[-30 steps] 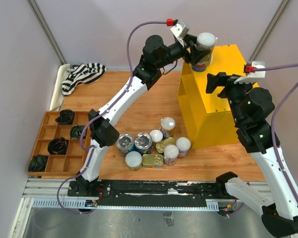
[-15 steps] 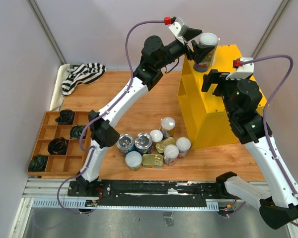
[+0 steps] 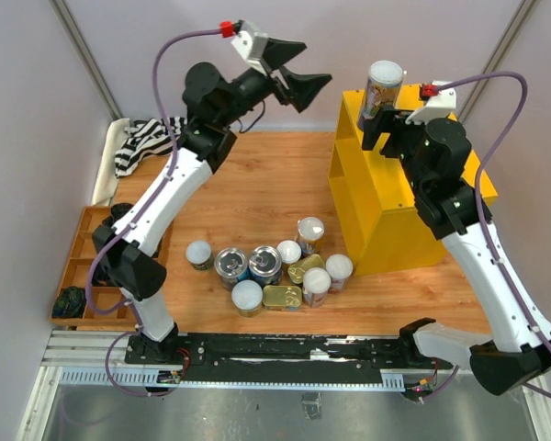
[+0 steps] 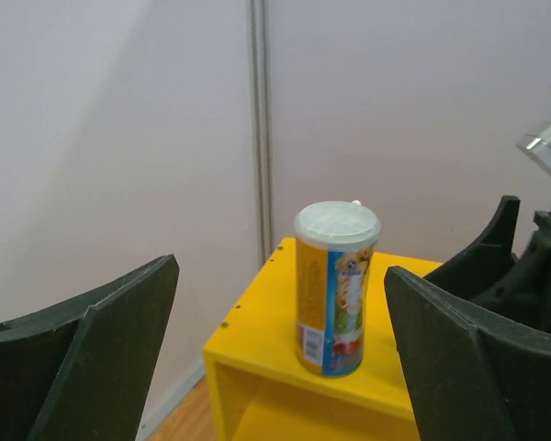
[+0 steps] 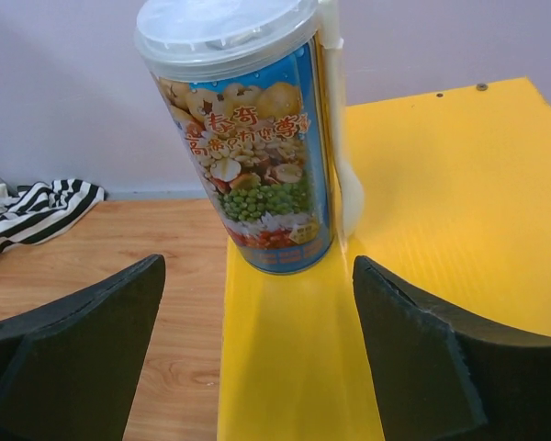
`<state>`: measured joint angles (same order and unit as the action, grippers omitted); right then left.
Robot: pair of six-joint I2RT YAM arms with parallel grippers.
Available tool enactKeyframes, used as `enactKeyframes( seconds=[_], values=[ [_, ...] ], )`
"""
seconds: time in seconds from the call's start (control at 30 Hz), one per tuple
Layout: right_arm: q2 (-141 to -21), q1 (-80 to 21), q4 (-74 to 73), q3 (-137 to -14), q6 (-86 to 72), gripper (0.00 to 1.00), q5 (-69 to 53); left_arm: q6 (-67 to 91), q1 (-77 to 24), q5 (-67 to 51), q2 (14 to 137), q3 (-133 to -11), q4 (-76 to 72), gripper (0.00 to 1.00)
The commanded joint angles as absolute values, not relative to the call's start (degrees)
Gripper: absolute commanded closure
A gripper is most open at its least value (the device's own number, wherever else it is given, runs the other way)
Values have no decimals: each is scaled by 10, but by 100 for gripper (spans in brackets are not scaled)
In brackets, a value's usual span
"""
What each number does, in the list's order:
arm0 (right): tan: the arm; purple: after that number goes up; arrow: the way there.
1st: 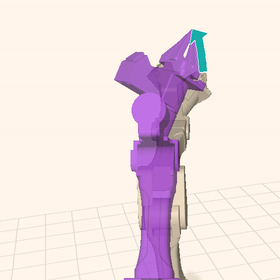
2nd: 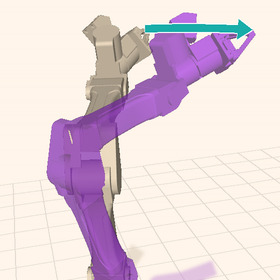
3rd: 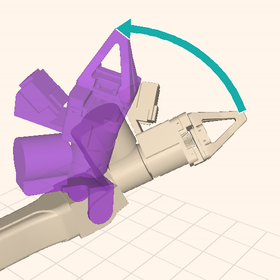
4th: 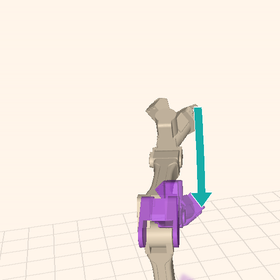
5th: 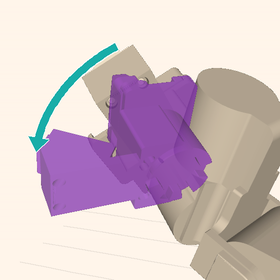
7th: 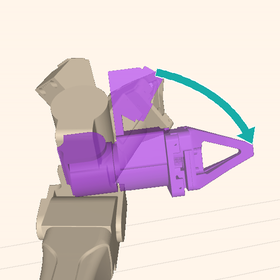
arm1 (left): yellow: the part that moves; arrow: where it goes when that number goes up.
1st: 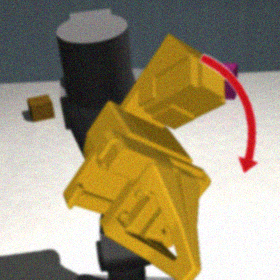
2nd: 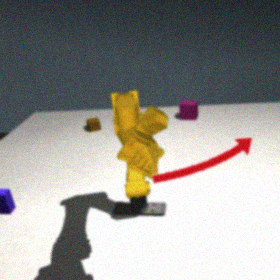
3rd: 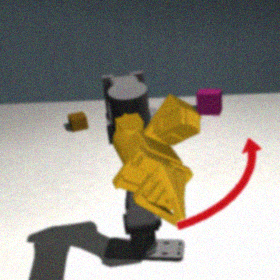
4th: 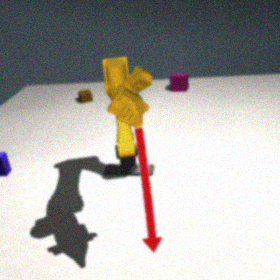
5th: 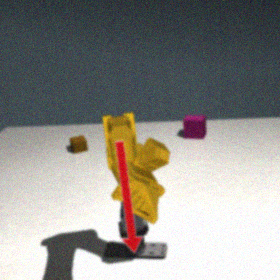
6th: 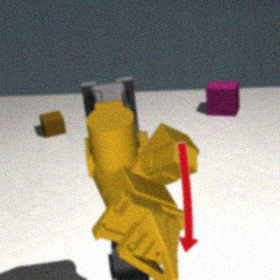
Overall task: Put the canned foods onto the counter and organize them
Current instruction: Place the canned food on the counter.
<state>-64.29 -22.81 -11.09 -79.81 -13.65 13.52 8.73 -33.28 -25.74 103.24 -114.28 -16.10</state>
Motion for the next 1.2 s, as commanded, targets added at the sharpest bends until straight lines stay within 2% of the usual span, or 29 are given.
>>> enactKeyframes(
  seconds=[0.0,0.13,0.27,0.53,0.9,0.97,1.07,1.17],
  values=[
    [-686,-234,-125,-836,-181,17,147,125,-286,-301,991,-1078,-227,0],
    [-705,-234,-125,-845,-189,19,189,105,-270,-299,1003,-1059,-212,1],
    [-718,-224,-127,-853,-182,20,214,85,-270,-281,1047,-1072,-199,5],
    [-721,-165,-127,-849,-184,23,199,94,-271,-287,1138,-1141,-195,9],
    [-703,-76,-123,-829,-188,22,161,91,-271,-297,1167,-1163,-191,9],
    [-690,-84,-97,-816,-159,20,130,91,-271,-298,1168,-1166,-192,9],
    [-673,-151,-51,-800,-90,14,130,95,-272,-309,1171,-1179,-194,10],
    [-665,-187,-28,-790,-74,15,126,84,-280,-339,1175,-1191,-208,20]
  ],
)
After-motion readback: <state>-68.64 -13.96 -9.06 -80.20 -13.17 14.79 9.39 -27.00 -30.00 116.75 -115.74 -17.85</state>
